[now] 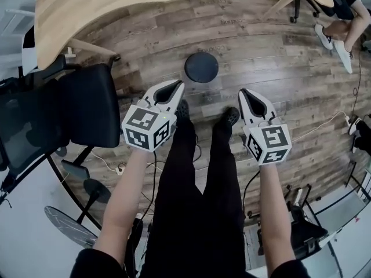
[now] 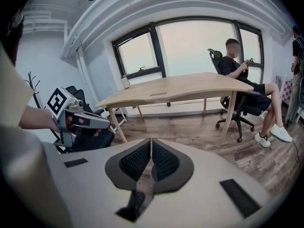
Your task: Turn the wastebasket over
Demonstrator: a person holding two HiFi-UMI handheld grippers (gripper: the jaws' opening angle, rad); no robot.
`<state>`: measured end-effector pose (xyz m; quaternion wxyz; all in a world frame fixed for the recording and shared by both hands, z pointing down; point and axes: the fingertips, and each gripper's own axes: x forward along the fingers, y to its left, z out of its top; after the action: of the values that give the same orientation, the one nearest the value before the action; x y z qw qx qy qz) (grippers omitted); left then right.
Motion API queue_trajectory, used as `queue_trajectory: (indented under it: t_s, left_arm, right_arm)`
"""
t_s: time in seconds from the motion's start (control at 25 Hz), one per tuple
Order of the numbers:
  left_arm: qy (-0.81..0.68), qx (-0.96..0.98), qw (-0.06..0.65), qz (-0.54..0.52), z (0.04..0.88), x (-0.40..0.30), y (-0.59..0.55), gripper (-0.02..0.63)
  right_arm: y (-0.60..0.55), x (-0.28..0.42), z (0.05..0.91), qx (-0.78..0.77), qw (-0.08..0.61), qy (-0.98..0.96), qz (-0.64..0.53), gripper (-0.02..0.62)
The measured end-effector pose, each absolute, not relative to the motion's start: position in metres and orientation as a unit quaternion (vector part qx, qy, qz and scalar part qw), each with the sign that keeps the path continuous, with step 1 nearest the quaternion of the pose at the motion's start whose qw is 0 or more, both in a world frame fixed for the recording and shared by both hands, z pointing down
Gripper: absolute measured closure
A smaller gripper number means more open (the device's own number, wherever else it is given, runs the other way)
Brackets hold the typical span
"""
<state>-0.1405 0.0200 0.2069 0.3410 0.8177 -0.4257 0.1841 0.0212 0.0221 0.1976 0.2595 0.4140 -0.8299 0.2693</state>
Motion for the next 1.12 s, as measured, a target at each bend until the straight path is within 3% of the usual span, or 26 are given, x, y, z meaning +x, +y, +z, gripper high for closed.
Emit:
queue_trajectory:
  t_s: [0.36,1.12]
  left_arm:
    - [-0.446,0.788,0.372,0.204,0.308,-0.128,0.042,0.581]
    - [-0.427,0.782,0.371,0.262,0.514,-0.129,0.02,0.58]
  right_arm:
    - [0.026,0.03,0.313,0.389,0.278,-0.825,0.301,0.56]
    - [0.028,0.015,0.528,0.333,0.346,-0.815,0.323,0.56]
